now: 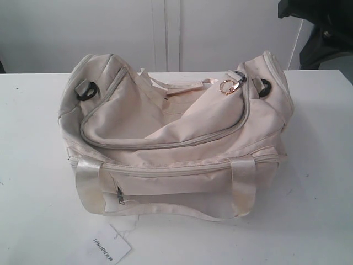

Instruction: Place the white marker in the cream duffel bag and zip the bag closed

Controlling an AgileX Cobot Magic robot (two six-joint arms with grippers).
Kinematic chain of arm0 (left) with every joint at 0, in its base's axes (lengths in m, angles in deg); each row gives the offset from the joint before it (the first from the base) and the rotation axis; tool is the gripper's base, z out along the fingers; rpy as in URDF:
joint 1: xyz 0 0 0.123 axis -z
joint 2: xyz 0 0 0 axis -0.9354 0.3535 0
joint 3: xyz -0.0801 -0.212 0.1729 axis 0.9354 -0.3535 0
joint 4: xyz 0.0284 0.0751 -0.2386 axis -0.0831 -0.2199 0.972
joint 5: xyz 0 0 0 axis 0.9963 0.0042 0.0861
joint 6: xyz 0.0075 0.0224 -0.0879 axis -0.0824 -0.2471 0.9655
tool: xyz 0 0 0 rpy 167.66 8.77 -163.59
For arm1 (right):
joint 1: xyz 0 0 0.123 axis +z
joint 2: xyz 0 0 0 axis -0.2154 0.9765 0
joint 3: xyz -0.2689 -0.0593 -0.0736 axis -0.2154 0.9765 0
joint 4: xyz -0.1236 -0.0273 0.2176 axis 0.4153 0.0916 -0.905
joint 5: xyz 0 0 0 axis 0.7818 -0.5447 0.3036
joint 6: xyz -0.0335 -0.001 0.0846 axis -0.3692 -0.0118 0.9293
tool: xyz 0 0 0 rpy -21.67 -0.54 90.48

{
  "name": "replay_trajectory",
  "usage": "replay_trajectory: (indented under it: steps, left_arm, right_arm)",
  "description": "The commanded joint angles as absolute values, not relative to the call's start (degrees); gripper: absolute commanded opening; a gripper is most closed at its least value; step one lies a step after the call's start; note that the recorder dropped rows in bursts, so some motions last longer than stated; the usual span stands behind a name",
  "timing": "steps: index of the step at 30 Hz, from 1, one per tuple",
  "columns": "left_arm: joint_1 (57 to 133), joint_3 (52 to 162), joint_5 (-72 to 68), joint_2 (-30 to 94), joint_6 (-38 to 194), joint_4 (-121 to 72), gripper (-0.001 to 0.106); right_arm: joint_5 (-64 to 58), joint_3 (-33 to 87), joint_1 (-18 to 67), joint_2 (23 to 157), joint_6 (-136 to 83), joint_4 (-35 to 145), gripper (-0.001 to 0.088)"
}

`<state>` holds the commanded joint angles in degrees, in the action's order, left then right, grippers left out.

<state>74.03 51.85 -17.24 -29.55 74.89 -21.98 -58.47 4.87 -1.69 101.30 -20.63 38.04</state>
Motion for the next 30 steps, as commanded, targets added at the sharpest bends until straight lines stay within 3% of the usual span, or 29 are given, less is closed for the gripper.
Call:
replay_trajectory:
  steps: [23, 30]
  left_arm:
    - [74.0, 51.9, -17.2, -29.5, 74.9, -22.0, 0.0]
    - [74.0, 51.9, -17.2, -29.5, 74.9, -22.0, 0.0]
  right_arm:
    - [-52.7, 5.0, -1.7, 88.0, -33.7, 41.1, 0.0]
    - [-43.7, 18.2, -1.7, 76.7, -41.1, 41.1, 0.0]
